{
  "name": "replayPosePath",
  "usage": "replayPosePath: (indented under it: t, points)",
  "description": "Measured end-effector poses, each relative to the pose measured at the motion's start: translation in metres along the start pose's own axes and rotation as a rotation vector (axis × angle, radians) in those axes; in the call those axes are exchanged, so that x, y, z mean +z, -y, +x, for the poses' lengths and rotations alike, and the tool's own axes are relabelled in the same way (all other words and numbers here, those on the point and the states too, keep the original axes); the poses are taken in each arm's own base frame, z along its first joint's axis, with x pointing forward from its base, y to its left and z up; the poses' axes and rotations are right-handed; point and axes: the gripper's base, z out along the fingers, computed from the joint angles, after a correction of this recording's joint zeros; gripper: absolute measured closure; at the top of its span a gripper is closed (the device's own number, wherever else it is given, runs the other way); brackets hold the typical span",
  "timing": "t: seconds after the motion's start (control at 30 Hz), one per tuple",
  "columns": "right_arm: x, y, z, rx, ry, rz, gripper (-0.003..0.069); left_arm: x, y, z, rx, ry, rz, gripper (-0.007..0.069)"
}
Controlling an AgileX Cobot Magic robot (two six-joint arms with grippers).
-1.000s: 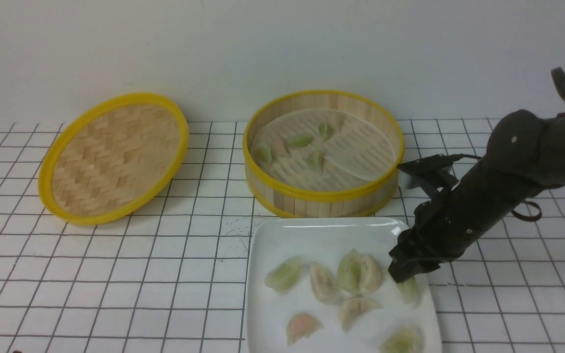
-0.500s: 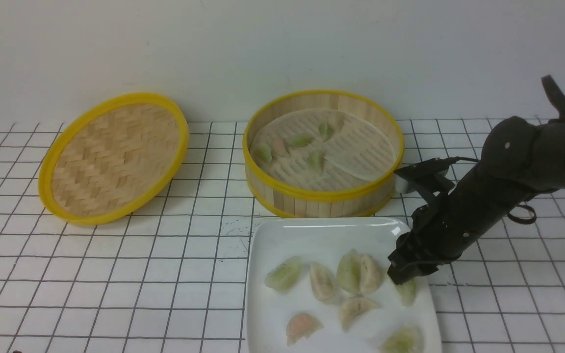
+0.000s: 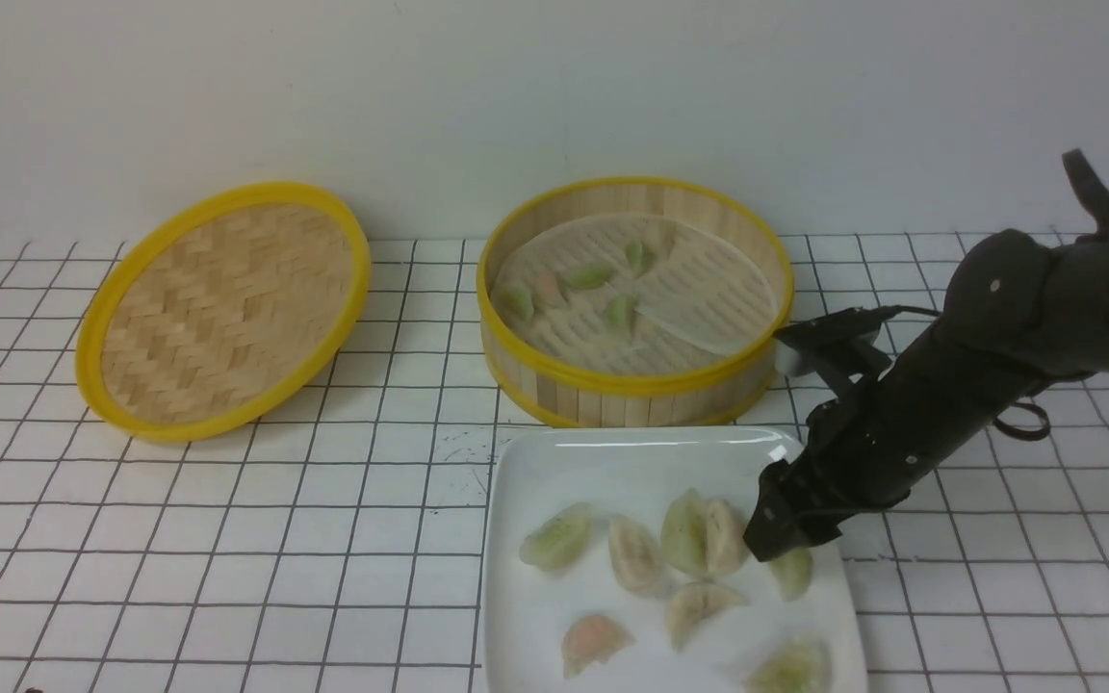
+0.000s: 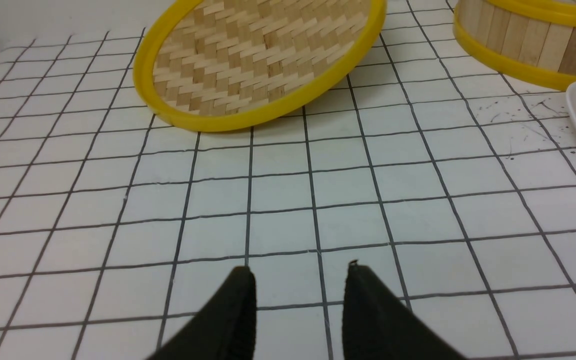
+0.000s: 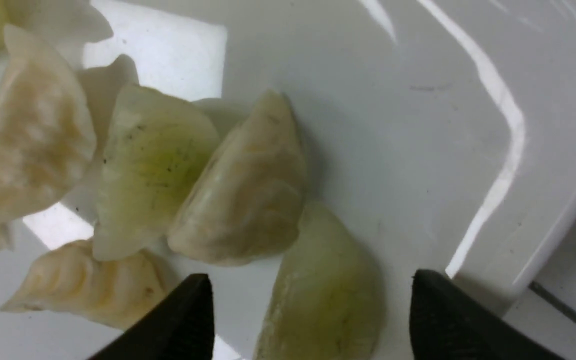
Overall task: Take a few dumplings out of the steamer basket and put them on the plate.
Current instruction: Use the right arm to put the dumpling into the plate
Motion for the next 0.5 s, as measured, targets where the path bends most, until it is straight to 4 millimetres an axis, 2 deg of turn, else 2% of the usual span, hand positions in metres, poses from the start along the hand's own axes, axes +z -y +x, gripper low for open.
replayPosePath:
  t: [0.13,0.23,0.47,0.5]
  points:
    - [-0.004,-0.002,-0.002,-0.009,0.024,-0.002,0.0141,0.000,0.000,0.000,0.000,0.000,0.000,0.0400]
    - [-0.017,-0.006,-0.007,-0.036,0.077,0.008,0.0139,0.000,0.000,0.000,0.000,0.000,0.000,0.0400]
    - [-0.084,-0.026,-0.022,-0.123,0.273,0.066,0.0137,0.000,0.000,0.000,0.000,0.000,0.000,0.0400]
    - [-0.086,-0.027,-0.022,-0.124,0.277,0.067,0.0137,0.000,0.000,0.000,0.000,0.000,0.000,0.0400]
